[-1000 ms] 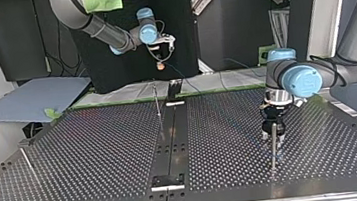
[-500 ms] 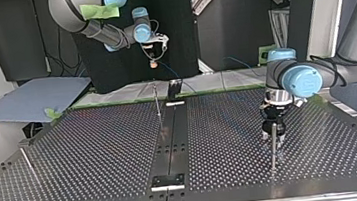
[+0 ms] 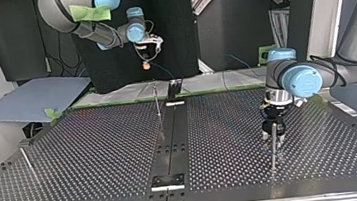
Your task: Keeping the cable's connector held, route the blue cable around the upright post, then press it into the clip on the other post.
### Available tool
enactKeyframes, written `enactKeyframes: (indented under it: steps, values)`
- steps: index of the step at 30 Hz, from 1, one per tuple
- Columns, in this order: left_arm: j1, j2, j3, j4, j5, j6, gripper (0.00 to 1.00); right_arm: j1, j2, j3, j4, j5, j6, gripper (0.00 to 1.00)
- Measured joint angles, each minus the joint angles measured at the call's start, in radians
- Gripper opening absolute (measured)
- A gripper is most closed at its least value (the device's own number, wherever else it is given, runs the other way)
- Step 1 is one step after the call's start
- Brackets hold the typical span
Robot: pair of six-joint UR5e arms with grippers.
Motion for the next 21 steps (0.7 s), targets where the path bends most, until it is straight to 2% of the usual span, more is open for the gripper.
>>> enactKeyframes:
  steps: [8, 14, 21]
  values:
    - [0.001, 0.000, 0.000, -0.002, 0.000, -0.011, 1.00, -0.015, -0.086, 0.086, -0.086, 0.033, 0.001, 0.00]
    - [0.001, 0.000, 0.000, -0.012, -0.014, -0.017, 1.00, -0.016, -0.141, 0.141, -0.140, 0.042, -0.004, 0.00]
    - [0.001, 0.001, 0.000, -0.025, -0.040, -0.022, 1.00, -0.018, -0.211, 0.212, -0.165, 0.048, -0.004, 0.00]
